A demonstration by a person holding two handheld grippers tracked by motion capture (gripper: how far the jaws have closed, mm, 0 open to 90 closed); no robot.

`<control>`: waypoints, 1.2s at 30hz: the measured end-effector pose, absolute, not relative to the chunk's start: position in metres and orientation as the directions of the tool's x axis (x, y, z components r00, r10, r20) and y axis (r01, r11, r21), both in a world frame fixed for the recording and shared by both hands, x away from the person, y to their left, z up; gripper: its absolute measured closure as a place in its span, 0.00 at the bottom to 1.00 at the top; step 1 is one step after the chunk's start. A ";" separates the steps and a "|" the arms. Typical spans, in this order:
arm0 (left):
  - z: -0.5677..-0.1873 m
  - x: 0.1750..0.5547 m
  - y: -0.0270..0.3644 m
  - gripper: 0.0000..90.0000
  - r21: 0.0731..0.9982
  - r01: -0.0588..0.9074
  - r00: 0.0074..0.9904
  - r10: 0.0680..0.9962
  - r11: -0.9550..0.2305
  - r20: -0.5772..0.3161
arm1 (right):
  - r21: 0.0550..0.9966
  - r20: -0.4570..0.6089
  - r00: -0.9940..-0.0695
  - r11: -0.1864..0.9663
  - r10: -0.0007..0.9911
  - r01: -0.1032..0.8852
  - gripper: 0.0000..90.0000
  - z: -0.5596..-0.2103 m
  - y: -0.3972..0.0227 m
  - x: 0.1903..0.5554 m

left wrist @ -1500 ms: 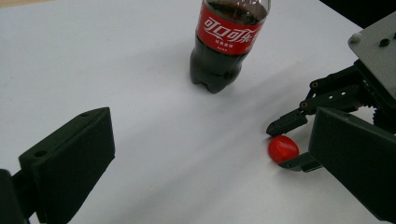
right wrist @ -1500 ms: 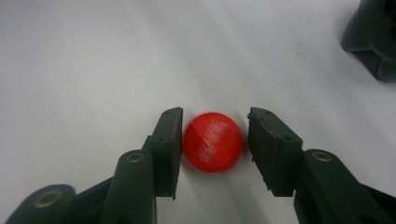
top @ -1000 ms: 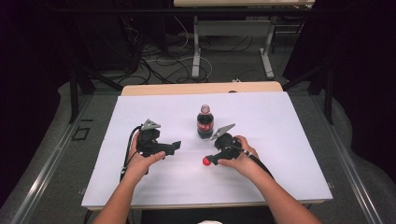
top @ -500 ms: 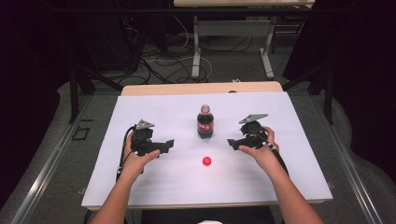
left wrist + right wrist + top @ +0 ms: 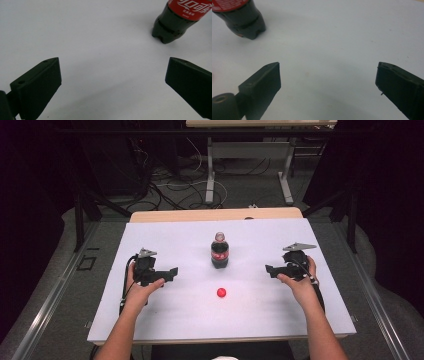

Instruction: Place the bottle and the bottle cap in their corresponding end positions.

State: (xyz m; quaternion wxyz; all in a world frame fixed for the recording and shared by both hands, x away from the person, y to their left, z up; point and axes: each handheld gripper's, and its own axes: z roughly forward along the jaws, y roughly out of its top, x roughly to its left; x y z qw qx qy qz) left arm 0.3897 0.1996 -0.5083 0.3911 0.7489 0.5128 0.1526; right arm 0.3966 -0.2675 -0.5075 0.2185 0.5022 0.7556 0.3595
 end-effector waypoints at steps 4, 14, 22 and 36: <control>-0.511 0.391 0.206 0.01 0.740 0.653 0.417 0.891 -0.157 -0.179 | 0.777 0.042 -0.374 0.205 0.926 0.595 0.04 -0.510 -0.279 0.395; -0.517 0.392 0.218 0.01 0.741 0.661 0.392 0.895 -0.114 -0.212 | 0.792 0.050 -0.292 0.140 0.955 0.595 0.00 -0.517 -0.301 0.386; -0.521 0.393 0.224 0.01 0.743 0.667 0.368 0.895 -0.063 -0.254 | 0.787 0.057 -0.268 0.122 0.962 0.605 0.00 -0.527 -0.310 0.384; -0.521 0.393 0.226 0.01 0.735 0.675 0.357 0.902 -0.070 -0.242 | 0.768 0.057 -0.236 0.109 0.970 0.632 0.00 -0.535 -0.314 0.382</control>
